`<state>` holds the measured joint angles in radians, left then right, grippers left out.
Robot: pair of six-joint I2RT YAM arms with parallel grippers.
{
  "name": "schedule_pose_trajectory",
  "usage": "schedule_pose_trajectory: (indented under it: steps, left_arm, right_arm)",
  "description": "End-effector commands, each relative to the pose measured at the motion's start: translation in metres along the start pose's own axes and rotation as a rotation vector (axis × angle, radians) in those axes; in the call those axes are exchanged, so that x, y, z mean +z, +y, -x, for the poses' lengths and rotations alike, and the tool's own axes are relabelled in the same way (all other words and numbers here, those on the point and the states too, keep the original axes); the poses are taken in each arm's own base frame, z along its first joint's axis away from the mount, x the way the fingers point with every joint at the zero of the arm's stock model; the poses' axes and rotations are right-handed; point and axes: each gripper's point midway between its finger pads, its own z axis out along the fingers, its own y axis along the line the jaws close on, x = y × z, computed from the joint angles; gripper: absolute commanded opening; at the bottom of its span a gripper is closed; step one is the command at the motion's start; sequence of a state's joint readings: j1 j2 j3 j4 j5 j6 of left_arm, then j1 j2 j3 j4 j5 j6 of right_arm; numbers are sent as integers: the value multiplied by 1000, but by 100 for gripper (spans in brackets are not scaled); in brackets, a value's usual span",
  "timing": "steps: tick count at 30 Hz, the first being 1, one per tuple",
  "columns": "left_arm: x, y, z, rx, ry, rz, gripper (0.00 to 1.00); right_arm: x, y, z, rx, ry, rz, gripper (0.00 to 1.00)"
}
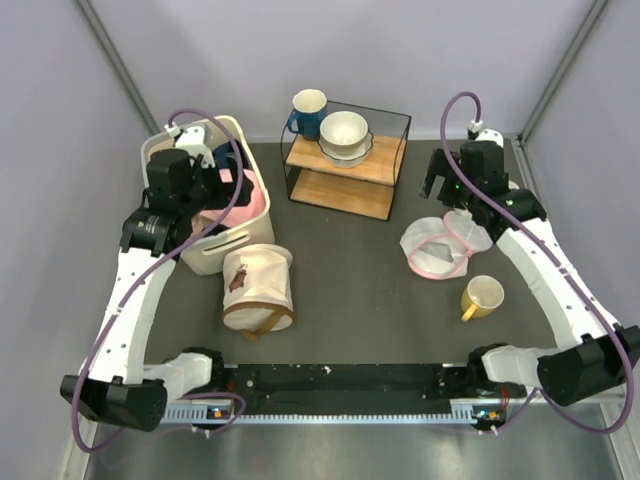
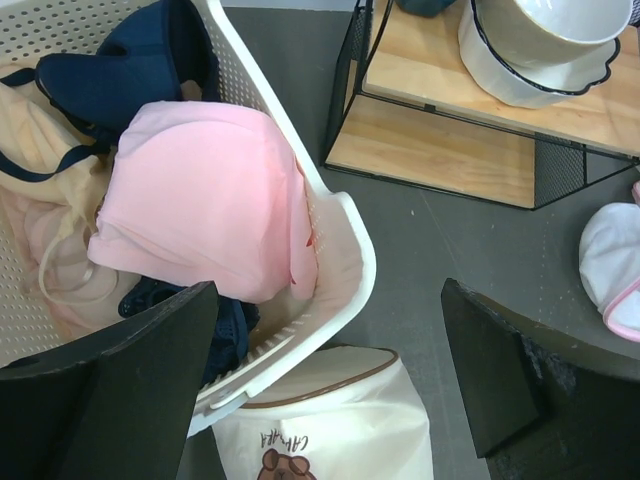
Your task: Unzip the laundry bag and remove the bra
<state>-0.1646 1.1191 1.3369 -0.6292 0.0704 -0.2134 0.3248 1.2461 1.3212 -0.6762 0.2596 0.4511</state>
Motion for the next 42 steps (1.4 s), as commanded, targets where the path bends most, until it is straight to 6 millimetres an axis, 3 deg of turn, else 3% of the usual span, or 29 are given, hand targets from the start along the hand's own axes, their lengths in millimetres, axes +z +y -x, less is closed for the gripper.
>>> schedule_pose_trajectory:
  steps: [1, 4, 8, 14, 21, 23, 26, 27, 29, 30, 35, 40, 42]
  left_arm:
    - [-14, -7, 15, 40, -59, -36, 99]
    - [-19, 3, 12, 48, -23, 20, 99]
    - [-23, 23, 3, 25, 10, 136, 99]
    - [-36, 28, 3, -16, -38, 171, 99]
    - [-30, 21, -11, -34, -10, 121, 99]
    - [-28, 20, -17, -42, 1, 114, 99]
    - [-26, 19, -23, -50, 7, 101, 99]
    - [-26, 19, -26, -51, 14, 101, 99]
    - [-24, 19, -27, -52, 17, 99, 99]
    - [-24, 19, -28, -52, 20, 100, 99]
    - [-21, 20, -27, -54, 15, 105, 99]
    - [-16, 21, -30, -42, 25, 105, 99]
    - [-13, 22, -36, -50, 40, 108, 99]
  right_arm:
    - [-14, 30, 15, -29, -61, 189, 99]
    - [-17, 49, 3, -33, -44, 292, 99]
    - [-18, 74, -28, -68, 13, 371, 99]
    - [-37, 135, -80, -146, 106, 584, 99]
    - [-70, 197, -143, -261, 200, 866, 99]
    - [-73, 207, -157, -292, 226, 914, 99]
    - [-97, 228, -177, -384, 248, 1079, 99]
    - [-111, 237, -194, -463, 272, 1161, 99]
    - [-125, 246, -208, -560, 285, 1213, 99]
    - [-128, 252, -228, -646, 292, 1229, 99]
    - [-134, 276, -258, -785, 265, 1255, 97]
    - [-116, 295, -277, -772, 214, 1222, 86]
    - [-103, 299, -275, -733, 184, 1166, 63]
